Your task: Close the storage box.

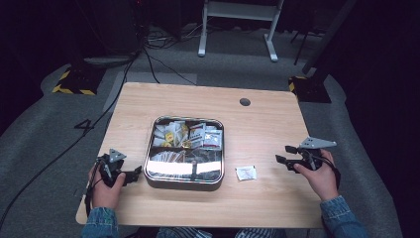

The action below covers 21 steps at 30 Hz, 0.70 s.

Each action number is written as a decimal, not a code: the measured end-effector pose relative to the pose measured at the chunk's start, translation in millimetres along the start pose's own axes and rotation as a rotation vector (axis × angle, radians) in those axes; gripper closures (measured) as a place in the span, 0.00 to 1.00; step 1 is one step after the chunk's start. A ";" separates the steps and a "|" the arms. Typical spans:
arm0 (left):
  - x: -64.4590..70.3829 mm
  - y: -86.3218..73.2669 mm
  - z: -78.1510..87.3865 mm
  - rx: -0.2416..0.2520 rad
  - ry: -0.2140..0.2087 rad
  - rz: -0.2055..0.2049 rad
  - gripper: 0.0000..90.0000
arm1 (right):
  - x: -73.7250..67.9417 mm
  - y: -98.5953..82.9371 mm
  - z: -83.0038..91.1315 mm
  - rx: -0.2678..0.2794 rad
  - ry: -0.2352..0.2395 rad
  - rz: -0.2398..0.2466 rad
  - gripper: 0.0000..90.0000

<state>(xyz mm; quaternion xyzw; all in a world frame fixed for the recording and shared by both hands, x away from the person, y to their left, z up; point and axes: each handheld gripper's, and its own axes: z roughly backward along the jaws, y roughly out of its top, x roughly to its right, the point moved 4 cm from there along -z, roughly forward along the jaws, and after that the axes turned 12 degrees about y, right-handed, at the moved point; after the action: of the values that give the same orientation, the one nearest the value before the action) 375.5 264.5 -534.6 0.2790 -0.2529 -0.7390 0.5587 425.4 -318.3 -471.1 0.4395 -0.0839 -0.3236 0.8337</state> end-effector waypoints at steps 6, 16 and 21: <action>0.0 0.0 0.0 0.000 0.000 0.000 0.13 | 5.6 -19.3 -14.1 -0.046 -0.005 -0.022 0.42; 0.0 0.0 0.0 0.000 0.000 0.000 0.13 | 6.8 -33.3 -28.8 -0.072 -0.003 -0.031 0.41; 0.0 0.0 0.0 0.000 0.000 0.000 0.13 | 9.0 -38.4 -32.3 -0.077 -0.014 -0.035 0.39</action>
<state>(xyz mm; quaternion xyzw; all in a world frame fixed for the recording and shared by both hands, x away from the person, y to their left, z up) 375.5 264.5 -534.6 0.2790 -0.2530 -0.7390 0.5587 428.2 -317.4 -522.1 0.4061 -0.0695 -0.3439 0.8438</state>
